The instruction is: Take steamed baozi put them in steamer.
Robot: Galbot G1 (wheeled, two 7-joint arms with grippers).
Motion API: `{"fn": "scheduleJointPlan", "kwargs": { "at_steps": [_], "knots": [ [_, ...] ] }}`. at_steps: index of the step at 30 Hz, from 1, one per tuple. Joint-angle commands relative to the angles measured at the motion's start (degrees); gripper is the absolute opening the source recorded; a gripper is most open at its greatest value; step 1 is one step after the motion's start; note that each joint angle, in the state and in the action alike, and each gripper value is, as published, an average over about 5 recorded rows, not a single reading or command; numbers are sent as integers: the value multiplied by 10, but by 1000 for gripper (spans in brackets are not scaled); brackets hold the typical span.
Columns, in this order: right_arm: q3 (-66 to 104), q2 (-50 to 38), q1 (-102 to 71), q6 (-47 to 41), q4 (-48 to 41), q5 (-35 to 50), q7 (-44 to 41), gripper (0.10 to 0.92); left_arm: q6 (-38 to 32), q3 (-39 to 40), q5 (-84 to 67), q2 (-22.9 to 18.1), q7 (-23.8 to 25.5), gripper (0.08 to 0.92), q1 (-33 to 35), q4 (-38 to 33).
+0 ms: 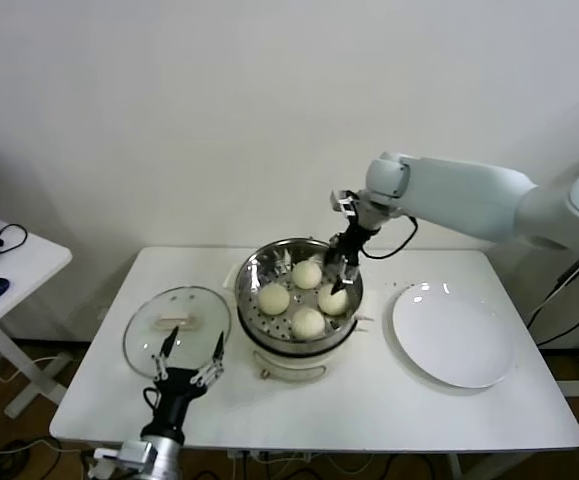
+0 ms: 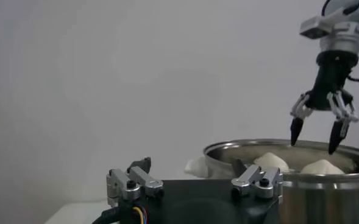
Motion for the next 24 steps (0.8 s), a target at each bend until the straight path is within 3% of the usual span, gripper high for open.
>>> {"fn": "scheduleJointPlan", "kwargs": {
  "at_steps": [1,8,15,24],
  "knots": [
    [193,-117,-29,10,69,-51,88,823,2,-12,2,3,-1,823,-6,0],
    [307,-243,-111,-7,184,-99,222,823,-10,-24,12,-2,-6,823,-7,-1],
    [492,-351,-287,-10,257,-153,297,823,-22,-32,25,1,-3,823,-8,-7],
    [809,-394,-617,28,306,-190,372,823,-3,-43,24,8,26,823,0,-11]
  ]
}}
